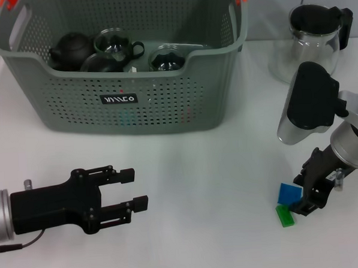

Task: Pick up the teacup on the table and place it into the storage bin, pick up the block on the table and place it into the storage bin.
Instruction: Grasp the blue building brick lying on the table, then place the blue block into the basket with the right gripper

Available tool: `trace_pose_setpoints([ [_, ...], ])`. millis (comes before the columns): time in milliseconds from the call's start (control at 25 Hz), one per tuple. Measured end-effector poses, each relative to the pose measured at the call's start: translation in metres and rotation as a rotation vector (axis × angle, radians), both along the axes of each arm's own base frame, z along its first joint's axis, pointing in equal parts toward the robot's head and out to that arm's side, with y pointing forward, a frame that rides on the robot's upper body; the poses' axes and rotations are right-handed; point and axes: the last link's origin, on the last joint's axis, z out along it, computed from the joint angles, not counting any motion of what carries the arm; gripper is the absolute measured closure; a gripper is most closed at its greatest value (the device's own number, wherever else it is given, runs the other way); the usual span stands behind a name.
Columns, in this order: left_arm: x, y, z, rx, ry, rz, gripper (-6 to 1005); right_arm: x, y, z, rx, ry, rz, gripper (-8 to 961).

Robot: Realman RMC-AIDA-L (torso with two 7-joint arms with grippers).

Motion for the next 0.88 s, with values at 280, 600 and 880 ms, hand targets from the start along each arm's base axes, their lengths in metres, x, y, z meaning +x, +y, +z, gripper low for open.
trace_pose_setpoints([
  [280,-0.001,0.002,-0.001,0.003,0.003,0.008,338,0.000,0.001,-0.001,0.005,0.002,0.001,337],
  [600,0.000,0.002,-0.002,0.003,0.002,0.008,338,0.004,-0.002,-0.006,-0.019,-0.013,-0.010,425],
  [880,0.000,0.002,-0.001,0.010,-0.005,0.009,337,-0.010,0.002,0.010,0.032,0.084,0.004,513],
])
